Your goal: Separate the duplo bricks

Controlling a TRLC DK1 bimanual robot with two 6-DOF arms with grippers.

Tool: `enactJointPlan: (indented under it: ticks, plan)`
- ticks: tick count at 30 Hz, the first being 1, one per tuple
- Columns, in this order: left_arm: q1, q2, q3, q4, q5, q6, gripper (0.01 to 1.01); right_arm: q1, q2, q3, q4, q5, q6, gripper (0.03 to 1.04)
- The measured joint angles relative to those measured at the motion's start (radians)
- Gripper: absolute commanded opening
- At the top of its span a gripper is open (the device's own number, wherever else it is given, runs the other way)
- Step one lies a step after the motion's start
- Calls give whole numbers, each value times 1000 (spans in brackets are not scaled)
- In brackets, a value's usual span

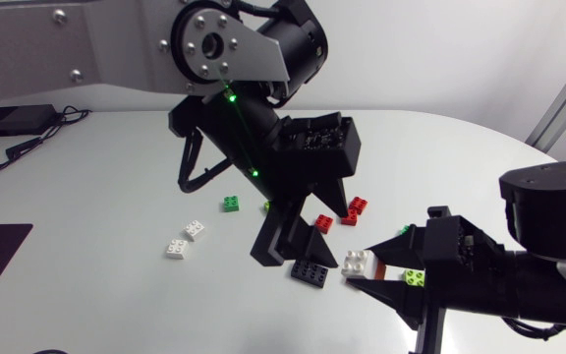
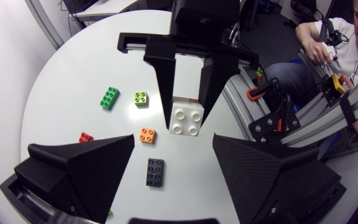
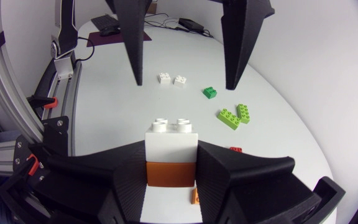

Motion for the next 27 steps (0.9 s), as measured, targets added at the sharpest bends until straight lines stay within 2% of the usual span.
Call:
enactJointPlan:
  ticks: [20,27]
  plan:
    - [-8,-11,-80,116,47,-53,866,1,40,25,51,0,34,298]
    - [-24,-11,-87,137,55,-74,770,6,36,25,51,0,39,298]
